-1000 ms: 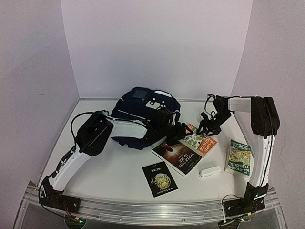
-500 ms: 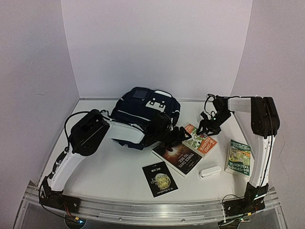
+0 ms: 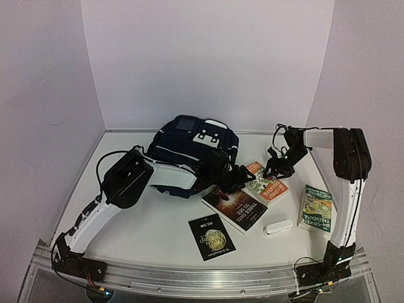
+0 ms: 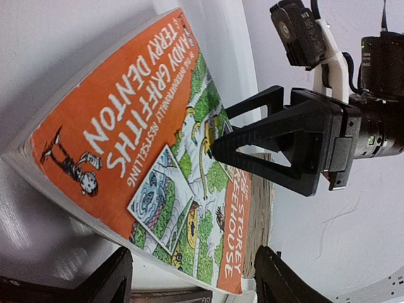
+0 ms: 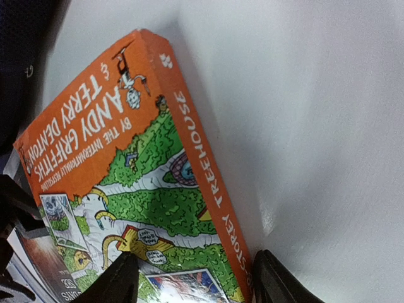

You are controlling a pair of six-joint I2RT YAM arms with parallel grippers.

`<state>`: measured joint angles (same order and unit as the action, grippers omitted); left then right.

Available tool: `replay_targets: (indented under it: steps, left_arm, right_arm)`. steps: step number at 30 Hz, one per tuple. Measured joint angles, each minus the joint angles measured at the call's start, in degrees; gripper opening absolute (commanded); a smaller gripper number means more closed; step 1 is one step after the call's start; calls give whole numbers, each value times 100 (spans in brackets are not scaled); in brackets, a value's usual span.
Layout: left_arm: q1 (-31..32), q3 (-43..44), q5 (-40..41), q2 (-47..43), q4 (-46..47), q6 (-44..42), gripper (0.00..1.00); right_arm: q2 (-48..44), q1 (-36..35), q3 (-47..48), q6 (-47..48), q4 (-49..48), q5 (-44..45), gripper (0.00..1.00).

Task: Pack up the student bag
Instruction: Pick up the book from the center of the board.

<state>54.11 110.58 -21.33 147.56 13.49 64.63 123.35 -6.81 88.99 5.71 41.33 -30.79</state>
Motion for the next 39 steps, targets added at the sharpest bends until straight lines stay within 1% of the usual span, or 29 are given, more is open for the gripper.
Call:
replay_targets:
  steps: [3,6,13,18,22,26,27,33,34,35,36,39]
  left_arm:
    - [-41,62,-75,114,53,44,62]
    - [-63,154,-108,180,39,103,57]
    - [-200,372,-158,395,88,187,37]
    - [-288,351,-145,440,222,118,29]
    - [-291,285,-148,440,422,-118,18]
    - [-291,280,-170,440,603,-233,17]
    - [-292,270,-183,440,667,-245,19]
    - [-291,173,-324,440,1212,-267,34]
    - [-290,174,-353,440,1283,-270,36]
    - [-287,177,-391,440,1374,-260,35]
    - [-287,180,-423,440,1432,-258,32]
    - [-285,230,-474,449,1510,-158,21]
  right_arm:
    - [-15,9,-42,45,-29,-42,57]
    - [-42,45,-101,88,-72,-120,52]
    - [-144,168,-246,110,-28,-383,50]
    - [-314,169,-293,82,111,-557,49]
    - [-443,167,-298,86,173,-608,49]
    - [-461,167,-304,86,207,-586,48]
    - [-461,167,-312,86,214,-584,48]
    - [-461,158,-330,86,253,-601,48]
    - [-461,152,-330,84,252,-614,48]
    - [-461,148,-330,86,249,-629,48]
    - [-461,141,-330,84,251,-638,48]
    - [-461,125,-331,84,253,-636,48]
